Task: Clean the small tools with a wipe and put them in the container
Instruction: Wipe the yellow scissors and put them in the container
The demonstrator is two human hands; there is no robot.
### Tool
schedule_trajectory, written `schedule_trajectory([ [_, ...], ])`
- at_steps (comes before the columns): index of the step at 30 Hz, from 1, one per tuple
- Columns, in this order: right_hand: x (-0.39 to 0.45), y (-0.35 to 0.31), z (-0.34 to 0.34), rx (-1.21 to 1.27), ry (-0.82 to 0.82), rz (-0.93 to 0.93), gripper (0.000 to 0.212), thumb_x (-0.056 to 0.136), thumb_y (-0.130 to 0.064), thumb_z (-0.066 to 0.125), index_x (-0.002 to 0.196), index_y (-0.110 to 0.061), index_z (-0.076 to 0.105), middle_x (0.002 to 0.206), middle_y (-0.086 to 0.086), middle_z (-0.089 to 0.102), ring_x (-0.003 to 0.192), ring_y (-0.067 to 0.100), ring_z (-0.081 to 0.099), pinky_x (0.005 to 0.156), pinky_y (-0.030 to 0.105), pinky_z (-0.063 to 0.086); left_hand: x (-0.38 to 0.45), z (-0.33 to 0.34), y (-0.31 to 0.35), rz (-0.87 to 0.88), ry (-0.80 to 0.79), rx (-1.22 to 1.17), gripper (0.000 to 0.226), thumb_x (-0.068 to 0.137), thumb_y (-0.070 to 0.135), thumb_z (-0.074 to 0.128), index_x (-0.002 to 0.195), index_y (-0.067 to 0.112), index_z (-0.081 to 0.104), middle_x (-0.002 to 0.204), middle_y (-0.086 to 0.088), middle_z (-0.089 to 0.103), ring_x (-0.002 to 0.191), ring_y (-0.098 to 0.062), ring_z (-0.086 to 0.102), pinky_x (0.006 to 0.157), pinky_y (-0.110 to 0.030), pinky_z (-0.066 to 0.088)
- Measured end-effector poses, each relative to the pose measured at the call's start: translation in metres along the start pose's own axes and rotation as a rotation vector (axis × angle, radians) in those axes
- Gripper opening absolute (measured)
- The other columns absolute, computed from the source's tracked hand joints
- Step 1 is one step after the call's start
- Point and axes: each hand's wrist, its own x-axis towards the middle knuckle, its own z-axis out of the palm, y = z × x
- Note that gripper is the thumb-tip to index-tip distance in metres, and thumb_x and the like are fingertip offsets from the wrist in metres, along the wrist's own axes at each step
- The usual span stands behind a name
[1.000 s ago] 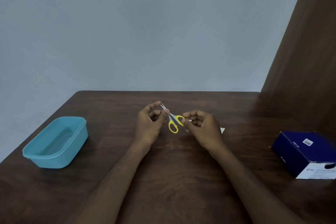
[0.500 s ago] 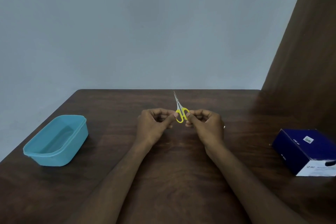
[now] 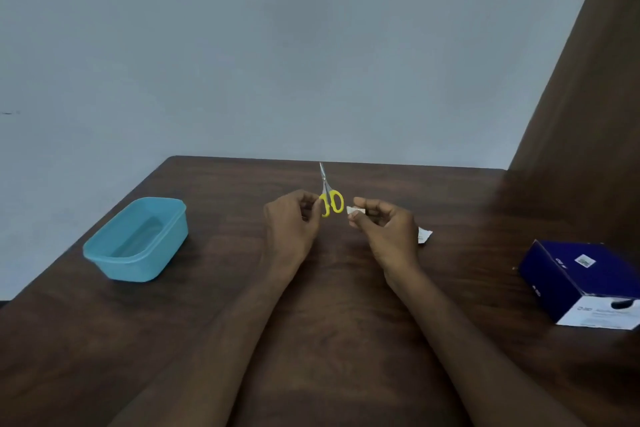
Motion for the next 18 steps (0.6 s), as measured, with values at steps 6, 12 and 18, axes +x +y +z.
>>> schedule_trajectory([
  [6,-0.016,-0.008,0.007,0.071,-0.081,0.011,0.016,0.091,-0.003,0.080,0.100,-0.016,0.080,0.088,0.007,0.082,0.085,0.024,0.082,0.080,0.033,0.066,0.006,-0.030,0.002,0.036,-0.051,0.334,0.011,0.101,0.031,0.068,0.100,0.027,0.078,0.106,0.009,0.078,0.108,-0.026,0.065,0.088,-0.040,0.053],
  [12,-0.027,-0.010,0.018,0.042,-0.183,0.013,0.003,0.094,-0.017,0.080,0.091,-0.015,0.080,0.082,0.008,0.081,0.072,0.021,0.077,0.078,0.042,0.066,0.019,-0.131,0.000,0.060,-0.097,0.632,0.012,0.097,0.039,0.075,0.104,0.031,0.081,0.141,0.003,0.062,0.130,-0.032,0.051,0.099,-0.049,0.051],
  [18,-0.034,-0.013,0.025,-0.030,-0.252,-0.015,0.011,0.100,-0.018,0.072,0.091,-0.015,0.078,0.082,0.005,0.081,0.068,0.019,0.073,0.071,0.045,0.065,0.026,-0.240,-0.024,-0.140,-0.119,0.784,0.018,0.095,0.046,0.078,0.103,0.031,0.082,0.149,0.000,0.056,0.139,-0.034,0.047,0.107,-0.053,0.044],
])
